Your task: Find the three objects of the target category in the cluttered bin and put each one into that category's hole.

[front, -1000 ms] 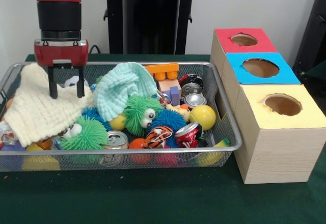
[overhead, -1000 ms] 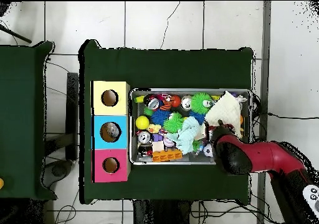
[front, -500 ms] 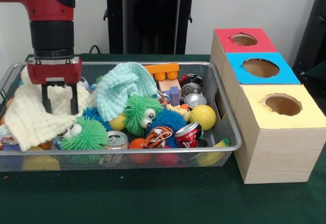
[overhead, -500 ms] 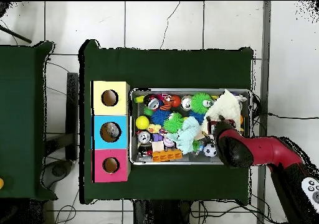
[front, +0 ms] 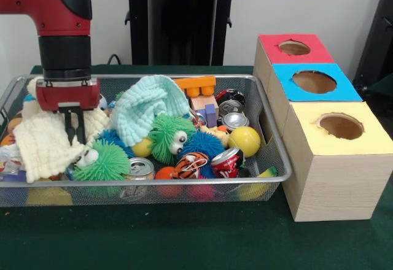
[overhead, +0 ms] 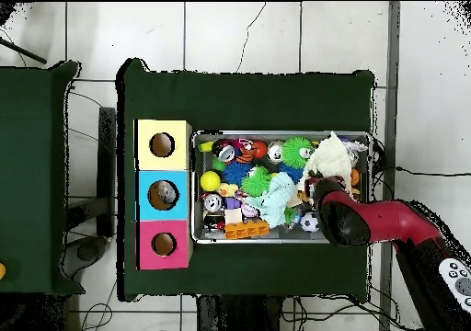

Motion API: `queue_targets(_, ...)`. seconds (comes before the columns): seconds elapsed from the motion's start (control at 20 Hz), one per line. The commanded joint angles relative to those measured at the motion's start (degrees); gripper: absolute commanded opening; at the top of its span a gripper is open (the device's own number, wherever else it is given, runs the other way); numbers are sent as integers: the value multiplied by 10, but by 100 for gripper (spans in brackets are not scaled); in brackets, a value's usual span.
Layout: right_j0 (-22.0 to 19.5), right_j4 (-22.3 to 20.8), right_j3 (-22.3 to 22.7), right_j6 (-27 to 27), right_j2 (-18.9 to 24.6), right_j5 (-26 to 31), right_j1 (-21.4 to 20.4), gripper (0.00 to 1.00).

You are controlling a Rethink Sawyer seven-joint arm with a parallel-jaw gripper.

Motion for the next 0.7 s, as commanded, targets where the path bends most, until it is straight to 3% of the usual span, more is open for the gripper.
queue_targets(0.05,-6,-53,-47,-56,9,-16,31,0)
queue_targets(0.25,9,-53,-38,-37,-8,-23,18,0)
queue_targets(0.35,34,-44,3,-1,-35,-24,-27,0)
queue_targets(0.55,117,2,117,115,-111,-32,-148,0)
queue_targets(0.7,201,39,155,197,-185,-32,-188,0)
